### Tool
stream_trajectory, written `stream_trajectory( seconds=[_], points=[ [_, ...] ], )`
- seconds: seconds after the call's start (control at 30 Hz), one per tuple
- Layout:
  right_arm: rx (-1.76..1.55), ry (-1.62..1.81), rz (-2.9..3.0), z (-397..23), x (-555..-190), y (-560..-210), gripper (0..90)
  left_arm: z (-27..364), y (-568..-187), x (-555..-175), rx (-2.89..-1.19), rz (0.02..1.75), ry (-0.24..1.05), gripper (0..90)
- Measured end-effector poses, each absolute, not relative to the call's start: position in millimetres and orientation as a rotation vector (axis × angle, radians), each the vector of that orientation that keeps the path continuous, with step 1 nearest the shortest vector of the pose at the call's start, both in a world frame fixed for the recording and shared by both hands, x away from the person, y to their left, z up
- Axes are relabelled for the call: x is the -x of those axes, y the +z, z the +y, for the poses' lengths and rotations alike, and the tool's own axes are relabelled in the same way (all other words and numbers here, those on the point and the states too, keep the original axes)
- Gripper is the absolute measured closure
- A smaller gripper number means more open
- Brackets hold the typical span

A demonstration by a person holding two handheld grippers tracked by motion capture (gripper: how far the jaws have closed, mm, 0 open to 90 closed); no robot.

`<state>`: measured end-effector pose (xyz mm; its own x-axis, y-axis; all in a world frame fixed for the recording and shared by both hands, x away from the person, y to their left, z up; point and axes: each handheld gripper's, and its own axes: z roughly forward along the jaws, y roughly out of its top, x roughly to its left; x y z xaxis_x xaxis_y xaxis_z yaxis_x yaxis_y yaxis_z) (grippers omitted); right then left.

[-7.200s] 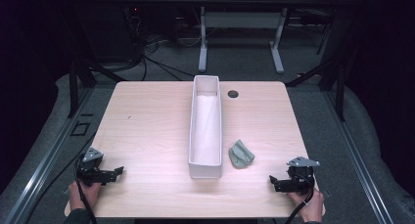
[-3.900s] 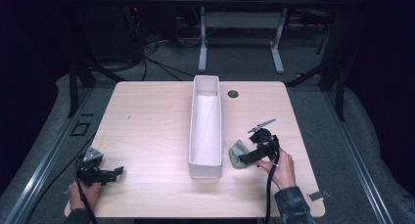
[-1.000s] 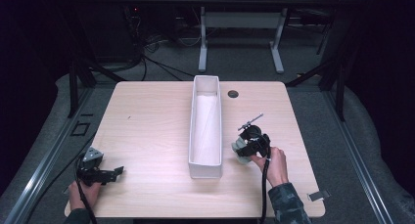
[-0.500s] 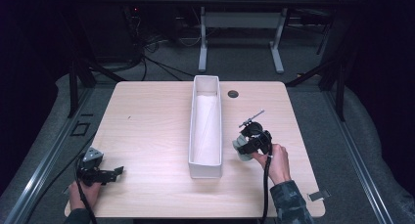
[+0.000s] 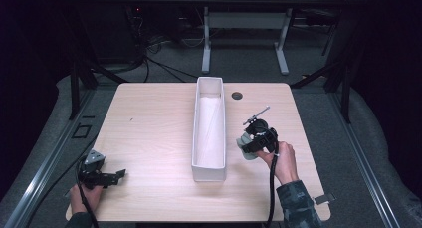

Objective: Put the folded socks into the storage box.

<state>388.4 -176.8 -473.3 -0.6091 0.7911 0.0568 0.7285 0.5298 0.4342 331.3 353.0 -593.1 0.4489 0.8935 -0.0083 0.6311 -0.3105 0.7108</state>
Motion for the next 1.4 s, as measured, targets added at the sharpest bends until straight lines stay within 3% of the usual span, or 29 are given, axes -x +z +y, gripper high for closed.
stream_trajectory(
  seconds=[1.4],
  points=[
    [-1.221, 0.659, 2.613, -163, -395, -415, 62.0, 353, -593, -331, -2.05, 1.28, 0.526, 0.1]
  ],
)
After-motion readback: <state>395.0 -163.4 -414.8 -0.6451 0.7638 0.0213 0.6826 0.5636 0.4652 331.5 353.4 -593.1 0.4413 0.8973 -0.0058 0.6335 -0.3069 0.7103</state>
